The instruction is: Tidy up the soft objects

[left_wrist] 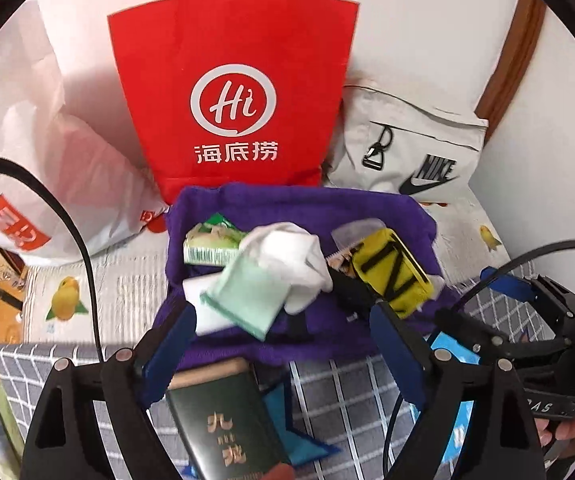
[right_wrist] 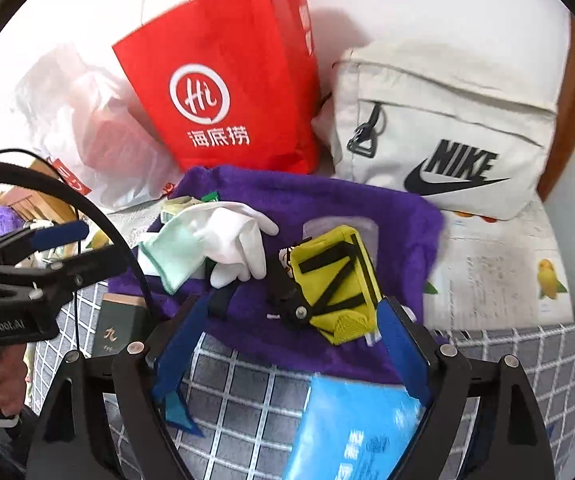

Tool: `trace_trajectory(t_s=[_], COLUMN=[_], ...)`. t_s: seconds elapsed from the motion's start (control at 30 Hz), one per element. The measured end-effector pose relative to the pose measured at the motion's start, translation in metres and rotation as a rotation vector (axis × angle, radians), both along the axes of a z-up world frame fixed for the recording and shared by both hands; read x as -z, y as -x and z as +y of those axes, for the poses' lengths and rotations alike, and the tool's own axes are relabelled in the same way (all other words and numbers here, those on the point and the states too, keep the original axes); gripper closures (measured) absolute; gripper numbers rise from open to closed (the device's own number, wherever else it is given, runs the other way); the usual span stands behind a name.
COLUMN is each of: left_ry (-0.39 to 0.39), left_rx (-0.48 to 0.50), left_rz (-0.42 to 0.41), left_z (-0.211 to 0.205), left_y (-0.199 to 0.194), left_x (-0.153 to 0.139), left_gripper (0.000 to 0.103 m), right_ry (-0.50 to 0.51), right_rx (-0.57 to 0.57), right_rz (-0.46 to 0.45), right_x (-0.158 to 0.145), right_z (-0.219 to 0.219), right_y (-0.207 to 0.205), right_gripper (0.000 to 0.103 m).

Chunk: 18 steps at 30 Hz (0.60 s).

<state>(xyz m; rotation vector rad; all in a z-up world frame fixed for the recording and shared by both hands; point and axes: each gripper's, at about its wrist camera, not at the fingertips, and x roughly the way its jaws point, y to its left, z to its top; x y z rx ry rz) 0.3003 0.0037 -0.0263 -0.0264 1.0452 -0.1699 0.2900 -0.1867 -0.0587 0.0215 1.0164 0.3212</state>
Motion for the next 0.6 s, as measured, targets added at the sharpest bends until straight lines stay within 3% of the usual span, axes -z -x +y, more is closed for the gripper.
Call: trace_trajectory(t_s=[0.1,0.27,0.6], left_ry=[-0.001,-0.033,-0.039], left_rx=[-0.004,-0.010,-0.072], left_rz=[-0.011,-0.044,-0.107], left_z=[0.000,0.001,0.009], left_y=[0.022,0.064,0.156], left_x=[-0.012,-0.029,-0.040], left_gripper=[0.013,0.011,0.011], right_ry=[-0.011,0.009,-0.023], right_rx=[0.010,0.016,0.015], right_rz=[-0.027,-0.096,-0.114], right_x=[-0.016,-0.040,-0.052], right_z=[-0.004,-0.003,-0.005], right_y=[0.022,0.061,0.139], right_gripper=[0.008,0.002,0.000])
